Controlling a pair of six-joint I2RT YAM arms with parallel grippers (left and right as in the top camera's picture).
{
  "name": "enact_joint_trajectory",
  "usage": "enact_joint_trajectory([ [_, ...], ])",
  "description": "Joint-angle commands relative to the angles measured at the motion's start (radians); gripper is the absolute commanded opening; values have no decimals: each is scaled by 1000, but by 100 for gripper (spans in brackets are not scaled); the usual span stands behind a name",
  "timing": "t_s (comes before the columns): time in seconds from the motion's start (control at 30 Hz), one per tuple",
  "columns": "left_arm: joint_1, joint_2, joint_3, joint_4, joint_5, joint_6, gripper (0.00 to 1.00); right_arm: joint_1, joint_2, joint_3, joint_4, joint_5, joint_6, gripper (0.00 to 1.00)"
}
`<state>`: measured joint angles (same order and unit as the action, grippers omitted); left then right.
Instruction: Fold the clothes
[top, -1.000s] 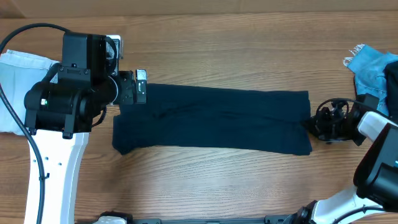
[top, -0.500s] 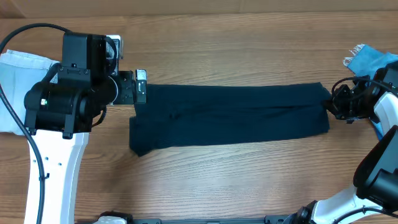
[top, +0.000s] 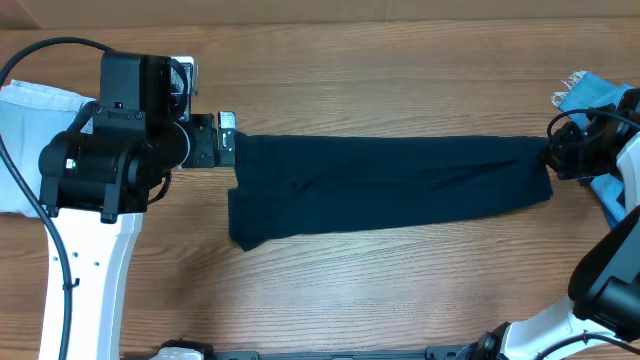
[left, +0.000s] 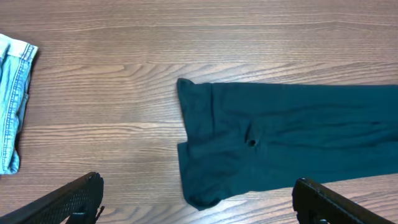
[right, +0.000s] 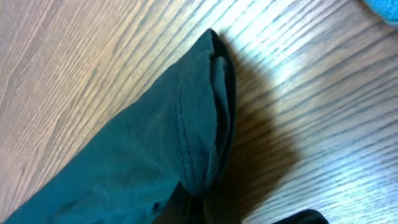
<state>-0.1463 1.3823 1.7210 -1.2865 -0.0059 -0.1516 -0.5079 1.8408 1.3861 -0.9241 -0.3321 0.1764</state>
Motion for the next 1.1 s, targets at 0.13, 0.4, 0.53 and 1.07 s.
enact_joint_trajectory([
  [0.13, 2, 3, 2, 4, -12, -13, 100, 84, -29, 26, -30, 17, -21, 4],
  [0.4, 2, 3, 2, 4, -12, -13, 100, 149, -50, 58, -63, 37, -21, 4],
  [0.53, 2, 3, 2, 4, -12, -13, 100, 144, -55, 101, -103, 49, -51, 4],
  [1.07, 2, 3, 2, 4, -12, -13, 100, 201, -60, 252, -214, 58, -103, 4],
])
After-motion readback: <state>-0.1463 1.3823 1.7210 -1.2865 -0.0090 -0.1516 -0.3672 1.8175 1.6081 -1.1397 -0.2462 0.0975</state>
